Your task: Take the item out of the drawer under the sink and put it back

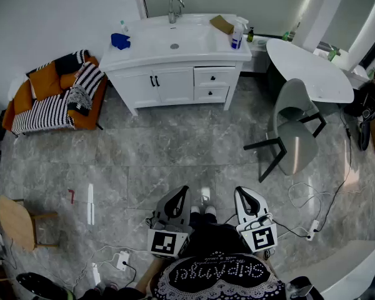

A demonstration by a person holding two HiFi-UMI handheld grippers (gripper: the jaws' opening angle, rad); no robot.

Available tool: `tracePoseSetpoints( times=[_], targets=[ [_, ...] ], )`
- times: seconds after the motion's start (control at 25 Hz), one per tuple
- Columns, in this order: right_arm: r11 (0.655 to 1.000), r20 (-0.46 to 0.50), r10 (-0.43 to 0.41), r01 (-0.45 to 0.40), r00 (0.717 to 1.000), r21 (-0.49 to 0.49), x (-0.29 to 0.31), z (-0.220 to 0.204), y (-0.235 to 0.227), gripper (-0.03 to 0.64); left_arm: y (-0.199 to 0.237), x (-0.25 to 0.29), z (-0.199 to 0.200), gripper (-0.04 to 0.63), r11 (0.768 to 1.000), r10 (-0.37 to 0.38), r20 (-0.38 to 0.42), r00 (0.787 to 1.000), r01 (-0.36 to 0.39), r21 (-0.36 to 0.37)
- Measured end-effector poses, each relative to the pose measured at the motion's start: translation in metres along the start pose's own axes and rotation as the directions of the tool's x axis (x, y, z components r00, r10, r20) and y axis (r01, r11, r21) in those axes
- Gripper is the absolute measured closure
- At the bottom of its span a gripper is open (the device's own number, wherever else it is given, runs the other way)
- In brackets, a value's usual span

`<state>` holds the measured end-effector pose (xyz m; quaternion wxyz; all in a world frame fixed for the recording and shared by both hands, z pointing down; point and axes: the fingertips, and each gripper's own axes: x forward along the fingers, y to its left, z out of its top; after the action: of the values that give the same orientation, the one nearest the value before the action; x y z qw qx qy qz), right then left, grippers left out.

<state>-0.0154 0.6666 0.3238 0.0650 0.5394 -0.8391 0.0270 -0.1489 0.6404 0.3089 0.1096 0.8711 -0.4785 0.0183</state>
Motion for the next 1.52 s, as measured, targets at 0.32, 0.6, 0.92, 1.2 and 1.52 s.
tracePoseSetpoints(
  times=[0.32, 0.6, 0.92, 1.2, 1.52],
  targets=[
    [0.999, -0.011, -0.015, 0.016, 1.0, 0.033, -0.002, -0.007, 0.011, 0.598, 0.01, -0.01, -0.006, 0.591, 1.0, 0.002, -0.02, 1.0, -0.002, 0.005],
    [0.999, -0.019, -0.024, 0.025, 1.0, 0.045, 0.003, -0.009, 0.013, 0.598, 0.016, -0.008, -0.001, 0.591, 1.0, -0.006, -0.023, 1.0, 0.006, 0.01],
    [0.994, 0.041, -0.015, 0.011, 0.999, 0.109, 0.015, -0.006, 0.03, 0.597, 0.033, -0.015, -0.008, 0.591, 1.0, -0.017, -0.037, 0.999, 0.017, 0.009],
    [0.994, 0.006, -0.006, 0.005, 1.0, 0.106, 0.027, -0.007, 0.039, 0.597, 0.049, -0.016, -0.017, 0.591, 0.999, -0.012, -0.083, 0.996, 0.007, -0.053],
    [0.99, -0.026, 0.009, -0.005, 1.0, 0.138, 0.054, -0.013, 0.026, 0.597, 0.066, 0.003, -0.027, 0.591, 0.995, 0.016, -0.13, 0.991, -0.029, -0.094]
  ],
)
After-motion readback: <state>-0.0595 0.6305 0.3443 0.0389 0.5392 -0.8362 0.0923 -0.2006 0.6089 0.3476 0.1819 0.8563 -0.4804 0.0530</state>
